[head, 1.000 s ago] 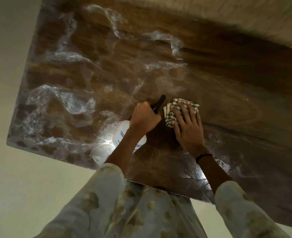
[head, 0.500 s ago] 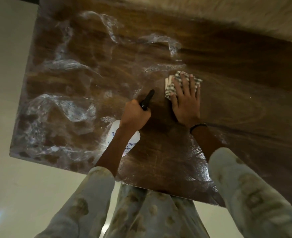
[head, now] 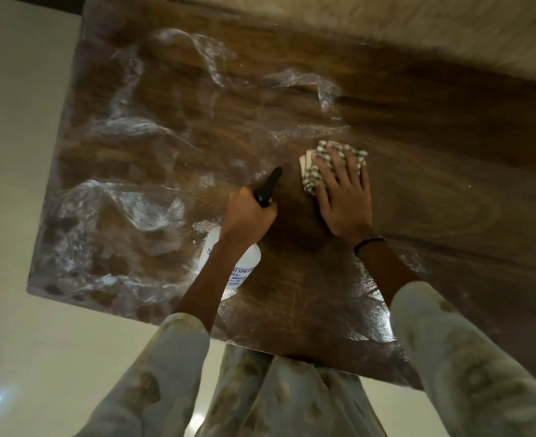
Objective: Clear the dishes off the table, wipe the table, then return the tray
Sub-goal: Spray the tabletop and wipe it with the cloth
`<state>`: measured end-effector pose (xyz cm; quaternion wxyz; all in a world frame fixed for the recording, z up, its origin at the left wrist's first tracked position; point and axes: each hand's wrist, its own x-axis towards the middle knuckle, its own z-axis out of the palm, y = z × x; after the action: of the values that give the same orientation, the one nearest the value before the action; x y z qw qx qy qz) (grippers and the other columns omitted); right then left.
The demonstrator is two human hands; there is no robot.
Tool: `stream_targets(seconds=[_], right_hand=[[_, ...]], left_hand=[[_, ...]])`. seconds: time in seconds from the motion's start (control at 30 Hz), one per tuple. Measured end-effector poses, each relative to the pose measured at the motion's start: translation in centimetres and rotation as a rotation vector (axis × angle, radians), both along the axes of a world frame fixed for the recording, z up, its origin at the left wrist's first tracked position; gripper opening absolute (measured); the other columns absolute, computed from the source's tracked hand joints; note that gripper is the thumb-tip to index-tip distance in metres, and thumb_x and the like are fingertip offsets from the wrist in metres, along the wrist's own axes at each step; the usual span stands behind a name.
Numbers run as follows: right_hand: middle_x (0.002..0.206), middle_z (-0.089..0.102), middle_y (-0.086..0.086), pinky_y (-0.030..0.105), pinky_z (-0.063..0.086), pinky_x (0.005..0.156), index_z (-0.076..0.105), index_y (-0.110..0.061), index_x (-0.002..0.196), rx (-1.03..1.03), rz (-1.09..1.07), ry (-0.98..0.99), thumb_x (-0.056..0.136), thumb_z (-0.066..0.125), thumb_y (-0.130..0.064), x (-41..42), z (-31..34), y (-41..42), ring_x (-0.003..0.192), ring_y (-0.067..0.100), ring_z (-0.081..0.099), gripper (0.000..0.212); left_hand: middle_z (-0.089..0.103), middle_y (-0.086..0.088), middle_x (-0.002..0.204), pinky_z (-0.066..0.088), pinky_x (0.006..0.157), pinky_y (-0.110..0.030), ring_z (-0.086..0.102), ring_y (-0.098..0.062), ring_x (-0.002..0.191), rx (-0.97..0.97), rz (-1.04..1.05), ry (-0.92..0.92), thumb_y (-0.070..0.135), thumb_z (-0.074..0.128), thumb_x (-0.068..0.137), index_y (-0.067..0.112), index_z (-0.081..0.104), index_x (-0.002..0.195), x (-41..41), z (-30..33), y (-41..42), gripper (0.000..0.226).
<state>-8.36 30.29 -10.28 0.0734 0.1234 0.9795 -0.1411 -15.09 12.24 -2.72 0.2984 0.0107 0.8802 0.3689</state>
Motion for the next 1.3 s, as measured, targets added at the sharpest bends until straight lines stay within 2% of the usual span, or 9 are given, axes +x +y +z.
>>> stream_targets(seconds=[0.07, 0.17, 0.27, 0.37, 0.57, 0.67, 0.9, 1.1, 1.3], right_hand=[[0.160, 0.021, 0.003, 0.051, 0.008, 0.119, 0.030, -0.025, 0.150, -0.031, -0.040, 0.019, 0.100, 0.029, -0.035, -2.7, -0.1, -2.1, 0.149, 0.029, 0.010, 0.051], [0.159, 0.024, 0.006, 0.053, 0.009, 0.119, 0.039, -0.020, 0.146, -0.033, 0.104, 0.002, 0.098, 0.025, -0.036, -3.6, -0.2, -5.7, 0.148, 0.030, 0.014, 0.052], [0.155, 0.034, 0.008, 0.051, 0.015, 0.119, 0.044, -0.018, 0.142, -0.046, 0.295, 0.030, 0.099, 0.029, -0.035, -0.6, -0.3, -6.4, 0.147, 0.030, 0.021, 0.049], [0.156, 0.033, 0.004, 0.048, 0.018, 0.119, 0.035, -0.026, 0.147, -0.016, 0.417, 0.046, 0.099, 0.036, -0.036, 2.6, -0.3, -2.9, 0.146, 0.027, 0.023, 0.049], [0.160, 0.023, 0.002, 0.048, 0.016, 0.119, 0.031, -0.026, 0.150, 0.034, 0.052, 0.022, 0.100, 0.030, -0.040, 1.3, 0.3, 5.3, 0.149, 0.025, 0.014, 0.052], [0.161, 0.018, 0.000, 0.048, 0.014, 0.119, 0.027, -0.028, 0.151, 0.019, -0.035, 0.031, 0.100, 0.030, -0.040, 0.2, 0.4, 6.2, 0.150, 0.023, 0.009, 0.052], [0.161, 0.018, 0.000, 0.047, 0.012, 0.120, 0.026, -0.028, 0.151, 0.025, -0.053, 0.051, 0.101, 0.030, -0.038, 0.2, 0.1, 6.0, 0.150, 0.023, 0.008, 0.051], [0.161, 0.019, 0.001, 0.047, 0.013, 0.120, 0.029, -0.027, 0.151, 0.023, -0.027, 0.043, 0.101, 0.028, -0.041, 0.1, -0.2, 6.4, 0.150, 0.023, 0.008, 0.051], [0.161, 0.018, 0.002, 0.048, 0.013, 0.120, 0.028, -0.026, 0.151, 0.026, -0.058, 0.063, 0.101, 0.028, -0.040, -3.5, -0.5, 8.4, 0.150, 0.025, 0.009, 0.052]], left_hand=[[0.049, -0.001, 0.056, 0.041, 0.050, -0.028, 0.051, -0.023, 0.054, 0.001, 0.015, 0.002, 0.008, 0.059, 0.084, 0.006, 0.057, 0.075, -0.1, 0.1, 0.1, 0.009], [0.048, 0.003, 0.055, 0.038, 0.045, -0.016, 0.048, -0.016, 0.050, -0.016, 0.036, 0.004, 0.007, 0.059, 0.082, 0.010, 0.056, 0.071, -0.2, 0.3, 0.2, 0.012], [0.049, -0.002, 0.054, 0.043, 0.049, -0.031, 0.048, -0.023, 0.052, -0.022, 0.057, -0.018, 0.006, 0.060, 0.080, 0.001, 0.058, 0.071, -0.4, 0.2, 0.3, 0.010], [0.050, -0.002, 0.055, 0.041, 0.050, -0.029, 0.052, -0.026, 0.055, -0.052, 0.040, -0.008, 0.010, 0.060, 0.081, -0.004, 0.062, 0.080, -1.1, 0.0, 0.8, 0.014], [0.059, -0.011, 0.080, 0.041, 0.049, -0.024, 0.054, -0.015, 0.060, -0.088, -0.107, -0.061, 0.021, 0.060, 0.084, 0.001, 0.057, 0.101, -3.9, -0.6, 3.8, 0.026], [0.061, -0.015, 0.093, 0.051, 0.061, -0.034, 0.061, -0.025, 0.074, -0.082, -0.185, -0.035, 0.021, 0.061, 0.082, -0.001, 0.055, 0.103, -5.1, -0.3, 6.3, 0.031], [0.049, -0.017, 0.118, 0.049, 0.089, -0.041, 0.054, -0.031, 0.104, -0.142, -0.267, -0.035, 0.021, 0.062, 0.082, 0.000, 0.049, 0.116, -6.5, 0.8, 9.5, 0.042], [0.046, -0.019, 0.125, 0.041, 0.085, -0.032, 0.052, -0.031, 0.108, -0.170, -0.256, -0.024, 0.019, 0.061, 0.085, -0.001, 0.047, 0.120, -7.4, 0.7, 8.7, 0.043], [0.058, -0.010, 0.098, 0.045, 0.062, -0.026, 0.055, -0.019, 0.078, -0.133, -0.183, -0.025, 0.014, 0.063, 0.081, -0.004, 0.053, 0.113, -9.1, 0.2, 7.4, 0.038]])
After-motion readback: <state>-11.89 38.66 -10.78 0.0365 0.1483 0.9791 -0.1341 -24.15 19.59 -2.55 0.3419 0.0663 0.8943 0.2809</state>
